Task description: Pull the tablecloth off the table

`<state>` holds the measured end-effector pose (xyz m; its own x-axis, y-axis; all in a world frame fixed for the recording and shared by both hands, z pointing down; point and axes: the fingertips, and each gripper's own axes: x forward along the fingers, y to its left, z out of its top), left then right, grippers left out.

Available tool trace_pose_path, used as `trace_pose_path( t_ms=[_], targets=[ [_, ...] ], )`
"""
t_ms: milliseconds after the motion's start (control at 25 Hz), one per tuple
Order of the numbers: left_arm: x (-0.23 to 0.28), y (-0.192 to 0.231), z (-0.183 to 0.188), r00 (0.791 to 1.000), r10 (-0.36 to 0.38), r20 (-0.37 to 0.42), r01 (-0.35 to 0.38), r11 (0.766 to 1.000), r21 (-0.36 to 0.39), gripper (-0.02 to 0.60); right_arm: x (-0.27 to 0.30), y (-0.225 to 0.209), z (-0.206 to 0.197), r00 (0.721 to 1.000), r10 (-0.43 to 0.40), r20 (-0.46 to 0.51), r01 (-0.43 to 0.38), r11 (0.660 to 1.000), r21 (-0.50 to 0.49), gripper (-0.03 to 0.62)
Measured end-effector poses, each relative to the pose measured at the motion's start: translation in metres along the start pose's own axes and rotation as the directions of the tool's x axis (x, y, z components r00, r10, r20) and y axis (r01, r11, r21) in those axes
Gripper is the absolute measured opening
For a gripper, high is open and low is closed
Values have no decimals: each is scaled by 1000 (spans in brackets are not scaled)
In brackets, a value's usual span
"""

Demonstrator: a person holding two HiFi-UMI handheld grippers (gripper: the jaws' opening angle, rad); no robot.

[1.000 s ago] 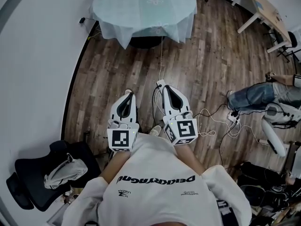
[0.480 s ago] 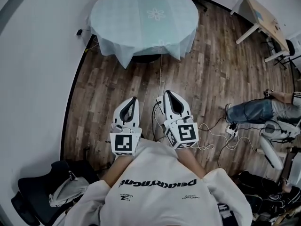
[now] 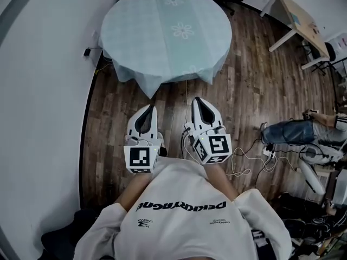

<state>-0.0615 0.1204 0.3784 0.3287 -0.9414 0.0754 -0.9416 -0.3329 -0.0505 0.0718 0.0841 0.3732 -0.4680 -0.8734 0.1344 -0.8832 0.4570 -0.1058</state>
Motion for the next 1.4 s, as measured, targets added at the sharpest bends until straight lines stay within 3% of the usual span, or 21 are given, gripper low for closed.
trace_pose_path(
  t_ms=[320, 520, 840, 1400],
  targets=[
    [50, 72, 7, 996, -83, -8, 84, 996, 23, 15, 72, 1, 20, 995, -101, 4, 101, 995, 16, 34],
    [66, 97, -5, 997, -73, -22, 72, 997, -30, 17, 90, 2, 23, 993, -121, -15, 121, 993, 12, 34],
    [95, 108, -11, 996, -86, -6, 86, 995, -45, 15, 119, -14, 28, 989, -144, -18, 143, 990, -17, 34],
    [211, 128, -31, 993, -70, -90, 72, 997, 16, 17, 224, -86, 0, 988, -134, -76, 137, 990, 38, 35]
  ],
)
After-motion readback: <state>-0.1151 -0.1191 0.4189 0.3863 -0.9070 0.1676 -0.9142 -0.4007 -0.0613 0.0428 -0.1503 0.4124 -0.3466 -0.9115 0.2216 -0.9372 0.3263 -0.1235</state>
